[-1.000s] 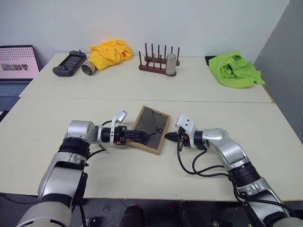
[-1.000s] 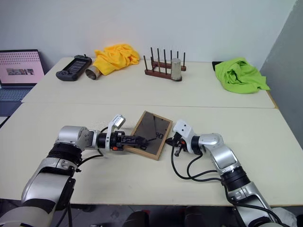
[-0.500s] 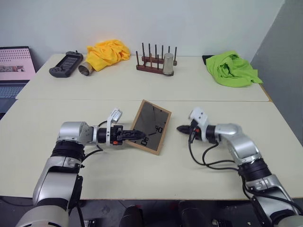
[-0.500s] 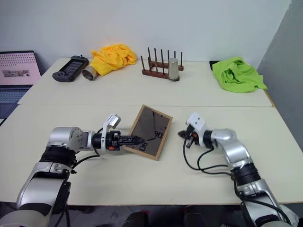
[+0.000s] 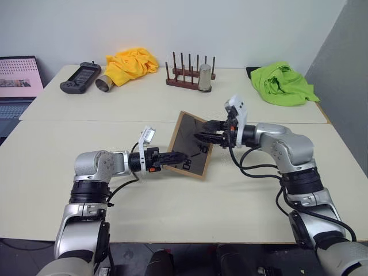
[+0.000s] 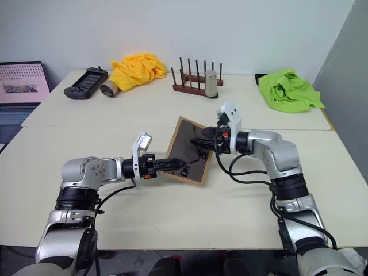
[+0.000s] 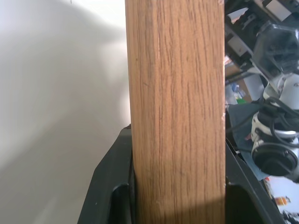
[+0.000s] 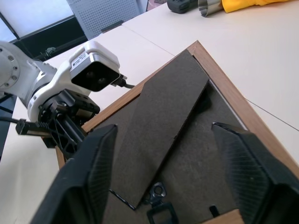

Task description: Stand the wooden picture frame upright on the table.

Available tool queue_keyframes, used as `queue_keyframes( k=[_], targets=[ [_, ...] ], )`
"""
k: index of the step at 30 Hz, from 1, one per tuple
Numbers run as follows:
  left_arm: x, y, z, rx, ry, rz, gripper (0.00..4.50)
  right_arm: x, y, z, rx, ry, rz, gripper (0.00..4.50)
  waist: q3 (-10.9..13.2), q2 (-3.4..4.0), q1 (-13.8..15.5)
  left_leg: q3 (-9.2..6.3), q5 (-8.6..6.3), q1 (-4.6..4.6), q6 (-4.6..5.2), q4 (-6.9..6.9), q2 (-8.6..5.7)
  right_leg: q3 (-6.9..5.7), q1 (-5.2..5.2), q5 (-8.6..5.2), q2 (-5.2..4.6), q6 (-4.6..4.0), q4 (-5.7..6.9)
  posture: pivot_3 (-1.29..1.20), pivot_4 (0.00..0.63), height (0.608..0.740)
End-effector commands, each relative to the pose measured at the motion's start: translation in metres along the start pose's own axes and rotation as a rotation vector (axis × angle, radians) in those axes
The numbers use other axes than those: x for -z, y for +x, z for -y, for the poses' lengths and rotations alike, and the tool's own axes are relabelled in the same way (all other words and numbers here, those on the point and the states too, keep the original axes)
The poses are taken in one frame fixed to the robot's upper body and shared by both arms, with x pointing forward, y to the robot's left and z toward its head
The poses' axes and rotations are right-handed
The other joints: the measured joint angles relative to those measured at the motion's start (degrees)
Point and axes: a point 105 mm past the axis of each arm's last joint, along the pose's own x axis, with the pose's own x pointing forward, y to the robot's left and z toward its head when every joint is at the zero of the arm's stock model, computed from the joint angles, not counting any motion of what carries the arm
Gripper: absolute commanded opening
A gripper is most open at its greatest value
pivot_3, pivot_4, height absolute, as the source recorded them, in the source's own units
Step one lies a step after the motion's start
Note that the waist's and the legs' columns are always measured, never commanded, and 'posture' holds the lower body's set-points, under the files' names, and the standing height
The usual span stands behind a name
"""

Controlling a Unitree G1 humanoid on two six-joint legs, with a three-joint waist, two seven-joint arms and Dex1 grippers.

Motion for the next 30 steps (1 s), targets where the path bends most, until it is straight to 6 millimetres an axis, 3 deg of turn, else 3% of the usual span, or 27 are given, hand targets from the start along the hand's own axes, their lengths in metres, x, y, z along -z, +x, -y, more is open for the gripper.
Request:
queue_keyframes(
  k=[1,7,13,15,21,26,30],
  targets=[
    [-0.011,0.000,0.015,0.048,0.049,0.052,1.28,-0.010,0.013,-0.015,-0.073,0.001,0.017,4.45,0.00,0.00,0.04,-0.01,0.00,0.00,0.00,0.00,0.00,-0.01,0.00,0.00,0.00,0.00,0.00,0.00,0.150,0.740],
    [-0.013,-0.001,0.016,0.039,0.046,0.077,1.28,-0.011,0.017,-0.046,-0.222,-0.007,0.015,4.45,0.00,0.00,-0.02,0.00,0.00,-0.01,0.00,-0.01,0.00,-0.01,-0.01,0.00,0.00,0.00,0.00,0.00,0.150,0.740],
    [-0.015,-0.008,0.013,0.020,0.019,0.101,1.28,-0.012,-0.009,-0.070,-0.370,0.027,0.001,4.45,0.00,0.00,0.10,-0.01,0.00,-0.03,0.00,-0.01,0.00,-0.02,-0.02,0.00,0.00,0.00,-0.02,0.00,0.150,0.740],
    [-0.014,-0.010,0.014,0.025,0.001,0.108,1.28,-0.009,-0.016,-0.065,-0.339,0.032,-0.011,4.45,0.00,0.00,0.11,-0.02,0.00,-0.03,0.00,-0.02,0.00,-0.02,-0.02,0.00,0.00,0.00,-0.03,0.00,0.150,0.740],
    [-0.009,-0.013,0.019,0.054,-0.049,0.096,1.28,0.001,-0.047,-0.018,-0.078,-0.092,-0.033,4.45,0.00,0.00,0.03,0.00,0.00,-0.03,0.00,-0.02,0.00,-0.01,-0.02,0.00,0.00,0.01,-0.05,0.00,0.150,0.740],
    [-0.006,-0.022,0.028,0.079,-0.100,0.078,1.28,0.009,-0.079,0.003,0.066,-0.444,-0.039,4.45,0.01,-0.02,0.13,0.02,0.00,-0.05,0.00,-0.04,-0.01,0.00,-0.01,-0.01,0.00,0.02,-0.14,0.00,0.150,0.740],
    [-0.009,-0.027,0.035,0.111,-0.181,0.078,1.28,0.023,-0.088,0.012,0.182,-1.013,-0.079,4.45,0.02,-0.04,-0.01,0.00,0.00,-0.04,0.00,-0.06,0.00,-0.02,-0.01,-0.03,0.01,0.06,-0.17,0.00,0.150,0.740]
  ],
)
